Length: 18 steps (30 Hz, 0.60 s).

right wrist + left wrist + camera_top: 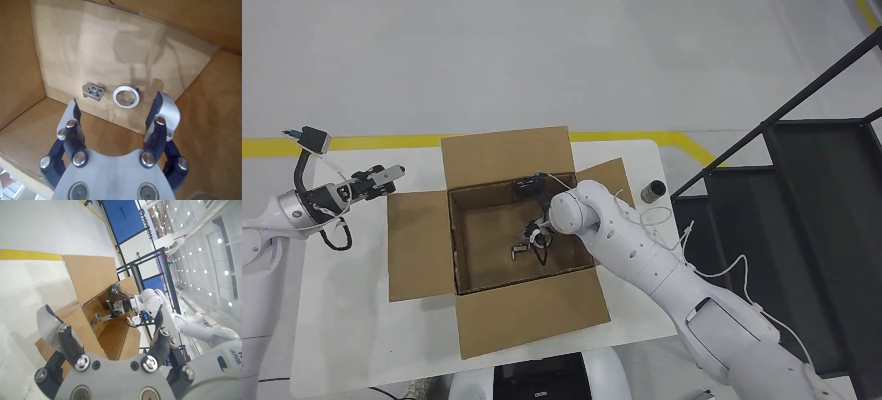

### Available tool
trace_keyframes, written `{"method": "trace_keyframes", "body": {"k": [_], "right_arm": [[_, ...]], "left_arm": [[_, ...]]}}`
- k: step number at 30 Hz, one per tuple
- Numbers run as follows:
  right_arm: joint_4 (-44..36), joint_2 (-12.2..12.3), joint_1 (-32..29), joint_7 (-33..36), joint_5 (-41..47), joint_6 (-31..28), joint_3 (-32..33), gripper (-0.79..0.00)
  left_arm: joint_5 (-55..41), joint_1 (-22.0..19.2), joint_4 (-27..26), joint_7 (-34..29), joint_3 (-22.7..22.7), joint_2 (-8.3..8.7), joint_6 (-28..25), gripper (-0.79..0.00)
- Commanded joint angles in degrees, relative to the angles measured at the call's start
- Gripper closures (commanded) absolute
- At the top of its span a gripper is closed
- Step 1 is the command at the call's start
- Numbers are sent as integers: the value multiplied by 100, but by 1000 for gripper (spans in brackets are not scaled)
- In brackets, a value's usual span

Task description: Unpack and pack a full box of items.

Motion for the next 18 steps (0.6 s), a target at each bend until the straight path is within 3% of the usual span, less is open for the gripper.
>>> {"method": "trace_keyframes", "body": {"k": [1,5,8,12,18], "right_arm": [[66,-9,5,-26,16,-11,2,-616],[136,-10,-17,-36,22,-36,33,-545],[34,4,-64,-36,-103,8,37,-419],[-198,21,-117,62,-568,372,-55,-471],[-566,55,-295,259,-1057,790,-96,-428]], "left_arm": [[0,0,0,0,0,0,0,-785],[0,0,0,0,0,0,0,-785],[0,0,0,0,0,0,0,-785],[0,0,0,0,0,0,0,-785],[0,0,0,0,0,0,0,-785]]}}
